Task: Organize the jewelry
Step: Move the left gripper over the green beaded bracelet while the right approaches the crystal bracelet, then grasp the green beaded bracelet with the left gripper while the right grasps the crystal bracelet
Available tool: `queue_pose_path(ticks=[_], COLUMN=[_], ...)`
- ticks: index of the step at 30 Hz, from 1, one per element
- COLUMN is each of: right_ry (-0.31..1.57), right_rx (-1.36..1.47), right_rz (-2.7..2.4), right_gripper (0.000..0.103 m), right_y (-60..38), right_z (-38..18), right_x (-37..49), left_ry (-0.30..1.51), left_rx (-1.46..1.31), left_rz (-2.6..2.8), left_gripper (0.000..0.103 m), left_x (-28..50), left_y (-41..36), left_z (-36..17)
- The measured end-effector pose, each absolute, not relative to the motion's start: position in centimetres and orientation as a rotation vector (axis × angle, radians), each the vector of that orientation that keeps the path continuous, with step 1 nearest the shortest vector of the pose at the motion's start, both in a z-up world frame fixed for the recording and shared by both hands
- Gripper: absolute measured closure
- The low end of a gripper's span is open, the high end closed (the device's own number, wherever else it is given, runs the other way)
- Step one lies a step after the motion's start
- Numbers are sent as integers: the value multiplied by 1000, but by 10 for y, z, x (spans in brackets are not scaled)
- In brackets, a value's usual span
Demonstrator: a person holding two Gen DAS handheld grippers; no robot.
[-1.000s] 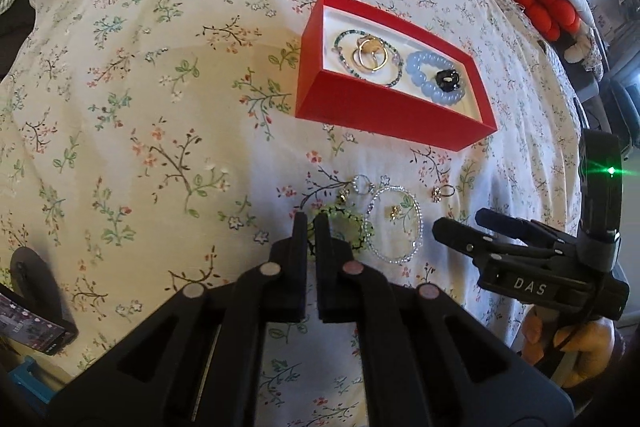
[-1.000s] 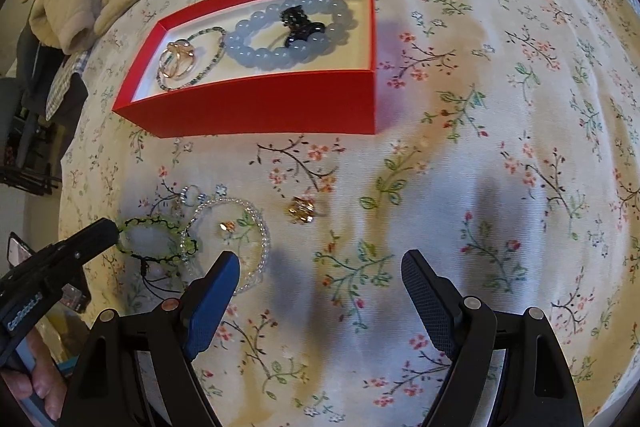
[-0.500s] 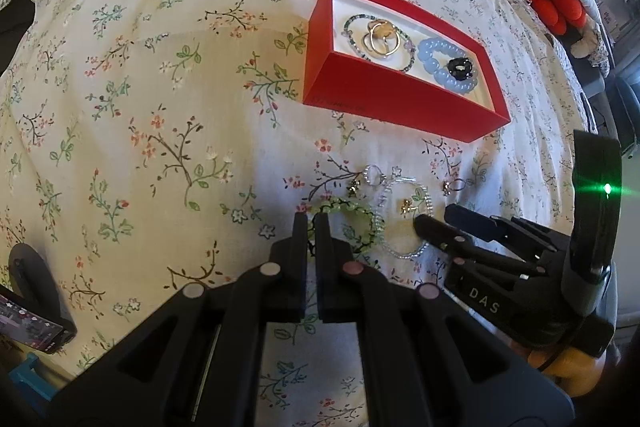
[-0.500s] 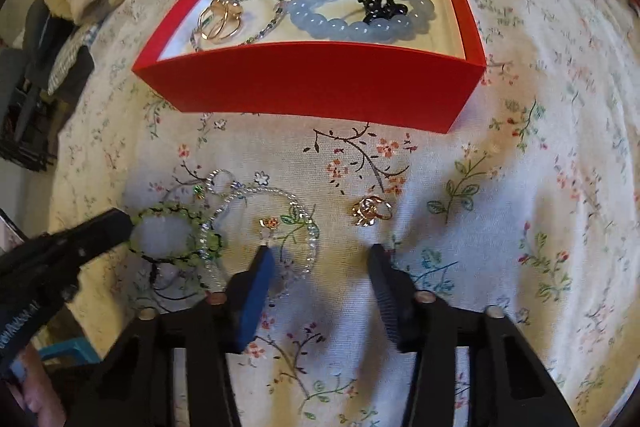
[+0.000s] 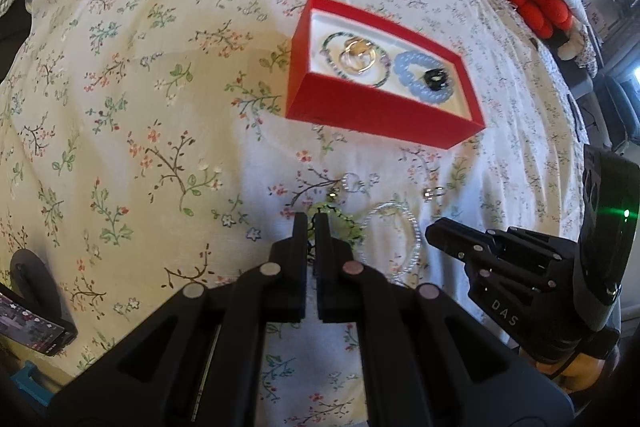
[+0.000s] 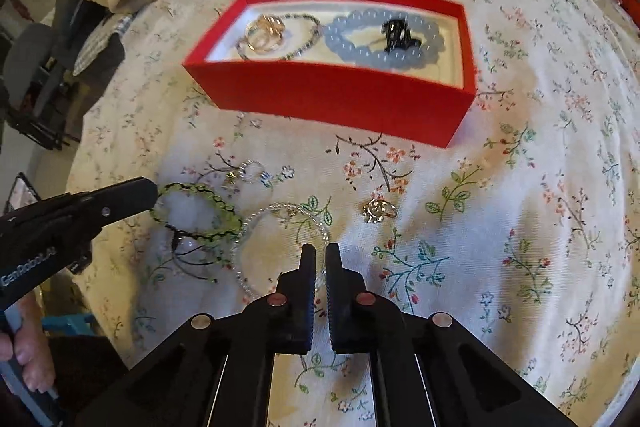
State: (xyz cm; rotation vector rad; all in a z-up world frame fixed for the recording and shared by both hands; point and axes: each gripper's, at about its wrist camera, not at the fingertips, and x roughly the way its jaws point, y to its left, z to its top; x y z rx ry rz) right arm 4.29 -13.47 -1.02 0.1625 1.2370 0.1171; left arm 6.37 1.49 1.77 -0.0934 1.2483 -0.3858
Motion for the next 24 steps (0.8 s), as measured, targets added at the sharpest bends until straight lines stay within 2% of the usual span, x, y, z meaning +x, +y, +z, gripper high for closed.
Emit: queue_pose_path(ticks=[6,7,10,11,12,13,14,15,16,20,24], right_ry=[1221,1235,1277,1284,1292,1299,1304,1304,1296,1302,1302], right_rx=[247,258,250,247,247,248,248,248,244,240,143], right_rz=[138,129,105,103,103,101,98,91,86,83,36], right_gripper=[96,89,85,84,81,71,62,40,37,39,54], right_y=[-146,-148,-145,-144,-143,-142,-140,-139,-137,-133,-120], right_z=[-4,-7,-16,-18,-20,-22,-24,-25,-26,-30,-40], right_x=[39,39,44,45,45,46,48,48,48,49,49], left_ry=[1221,1227,1259,1269,1283,1292,1300,1302,1303,1325,1333], left_rx=[-95,-90,-85,-87,-92,-101,-112,-118,-119,-107,-52], left_rz=[-411,-415,-416,-403,-393,-385,-368,-354,-347,-329,-308], left_gripper=[103,103,102,99,91,78,72,67,67,67,67], left_x=[59,59,61,63,65,68,71,74,76,81,82], left_y=[12,11,9,11,13,15,18,20,21,18,8], left_z=[28,27,18,14,10,6,2,-1,-2,-15,-28])
